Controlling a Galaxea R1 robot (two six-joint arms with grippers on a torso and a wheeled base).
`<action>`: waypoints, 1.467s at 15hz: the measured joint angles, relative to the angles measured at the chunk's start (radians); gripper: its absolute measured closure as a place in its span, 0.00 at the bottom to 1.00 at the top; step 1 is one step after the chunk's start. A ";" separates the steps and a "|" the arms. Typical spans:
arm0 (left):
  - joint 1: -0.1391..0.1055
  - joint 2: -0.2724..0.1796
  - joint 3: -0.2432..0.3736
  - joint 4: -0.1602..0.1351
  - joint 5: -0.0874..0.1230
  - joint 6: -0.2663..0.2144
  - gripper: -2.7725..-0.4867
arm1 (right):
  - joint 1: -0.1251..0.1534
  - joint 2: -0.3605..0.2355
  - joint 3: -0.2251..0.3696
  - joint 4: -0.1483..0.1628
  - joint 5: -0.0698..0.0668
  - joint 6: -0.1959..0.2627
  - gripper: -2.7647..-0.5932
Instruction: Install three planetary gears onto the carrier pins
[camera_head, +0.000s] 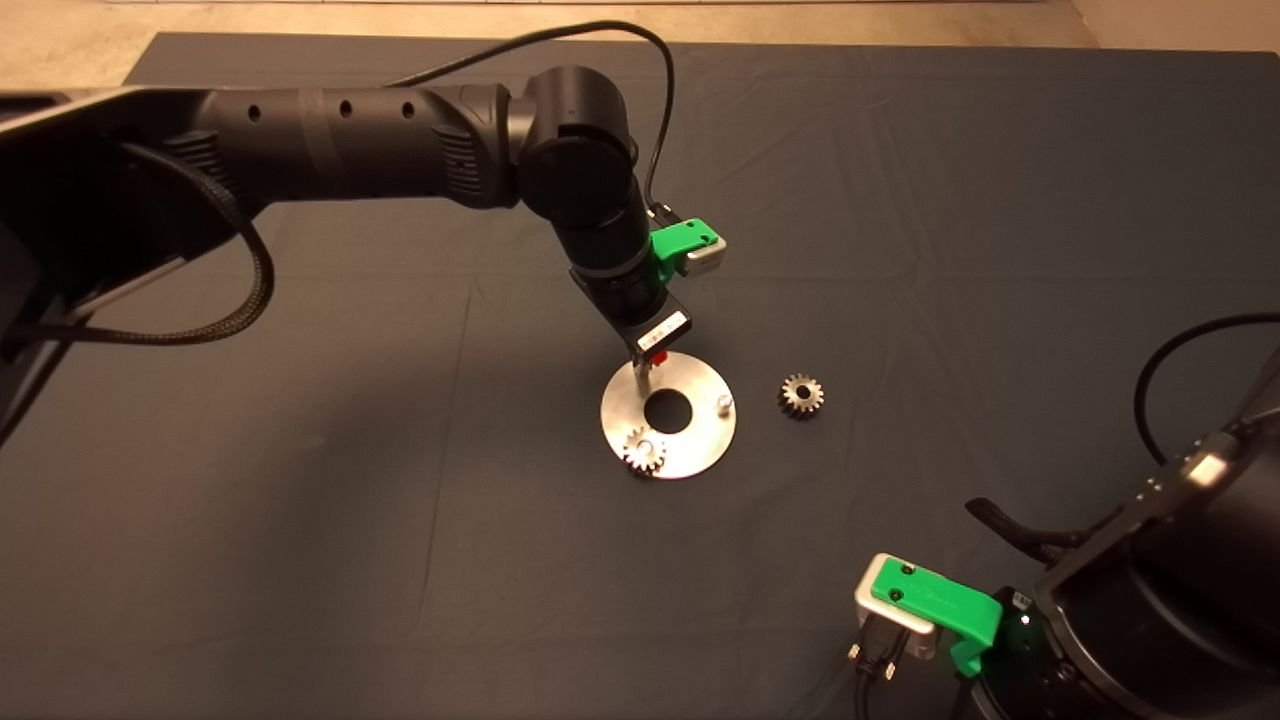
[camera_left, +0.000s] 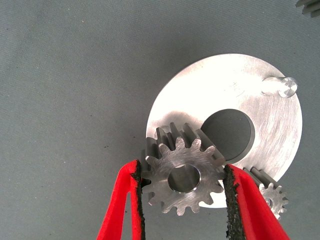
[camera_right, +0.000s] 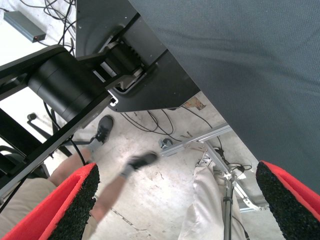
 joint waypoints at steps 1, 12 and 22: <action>0.000 0.000 0.000 0.000 0.000 0.000 0.91 | 0.000 0.000 0.000 0.000 0.000 0.000 0.20; 0.020 0.000 0.000 0.000 -0.001 0.000 0.91 | 0.004 0.000 0.000 0.000 0.000 -0.003 0.20; 0.022 0.000 -0.027 0.001 -0.016 0.002 0.91 | 0.004 0.000 0.000 0.000 0.000 -0.004 0.20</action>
